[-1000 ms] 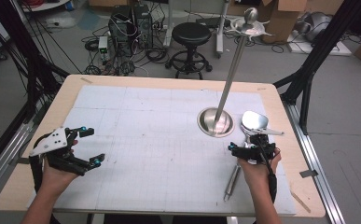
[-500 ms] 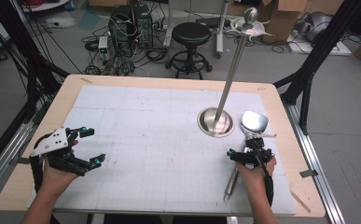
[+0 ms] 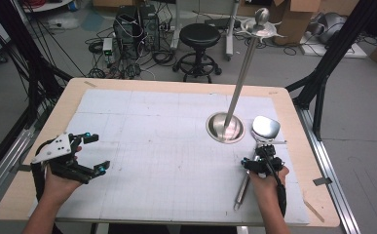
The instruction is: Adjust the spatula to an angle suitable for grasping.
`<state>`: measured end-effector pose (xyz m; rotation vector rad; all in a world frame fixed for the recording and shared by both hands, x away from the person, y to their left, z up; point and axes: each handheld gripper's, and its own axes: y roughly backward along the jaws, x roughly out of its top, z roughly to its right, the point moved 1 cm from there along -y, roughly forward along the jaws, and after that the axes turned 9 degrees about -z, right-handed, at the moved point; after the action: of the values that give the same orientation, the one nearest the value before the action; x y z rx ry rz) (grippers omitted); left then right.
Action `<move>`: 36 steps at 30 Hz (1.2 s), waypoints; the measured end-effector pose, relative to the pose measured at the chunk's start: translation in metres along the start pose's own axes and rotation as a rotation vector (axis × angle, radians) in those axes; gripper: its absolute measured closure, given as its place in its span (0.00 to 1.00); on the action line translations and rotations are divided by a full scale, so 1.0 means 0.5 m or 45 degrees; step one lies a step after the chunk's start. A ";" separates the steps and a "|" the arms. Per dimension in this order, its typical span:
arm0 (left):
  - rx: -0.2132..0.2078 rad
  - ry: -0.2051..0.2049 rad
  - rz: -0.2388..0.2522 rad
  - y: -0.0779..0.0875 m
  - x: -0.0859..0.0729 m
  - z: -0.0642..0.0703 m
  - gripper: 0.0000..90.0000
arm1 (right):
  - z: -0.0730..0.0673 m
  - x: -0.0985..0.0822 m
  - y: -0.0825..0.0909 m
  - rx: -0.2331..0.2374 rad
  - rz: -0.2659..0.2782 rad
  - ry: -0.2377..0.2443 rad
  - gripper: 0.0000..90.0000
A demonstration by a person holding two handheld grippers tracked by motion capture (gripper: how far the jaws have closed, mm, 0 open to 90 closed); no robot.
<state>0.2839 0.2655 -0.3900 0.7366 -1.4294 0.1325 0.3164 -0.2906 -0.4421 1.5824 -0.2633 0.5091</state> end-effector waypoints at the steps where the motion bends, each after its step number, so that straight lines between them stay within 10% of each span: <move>1: -0.001 0.000 -0.002 0.000 0.000 0.000 0.02 | 0.002 -0.001 0.002 -0.002 -0.003 -0.002 0.48; 36: -0.006 -0.006 -0.010 -0.001 0.000 0.001 0.02 | 0.052 -0.013 0.012 0.123 0.018 -0.114 0.82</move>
<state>0.2836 0.2647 -0.3905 0.7389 -1.4305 0.1211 0.3122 -0.3174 -0.4401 1.7011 -0.3218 0.4688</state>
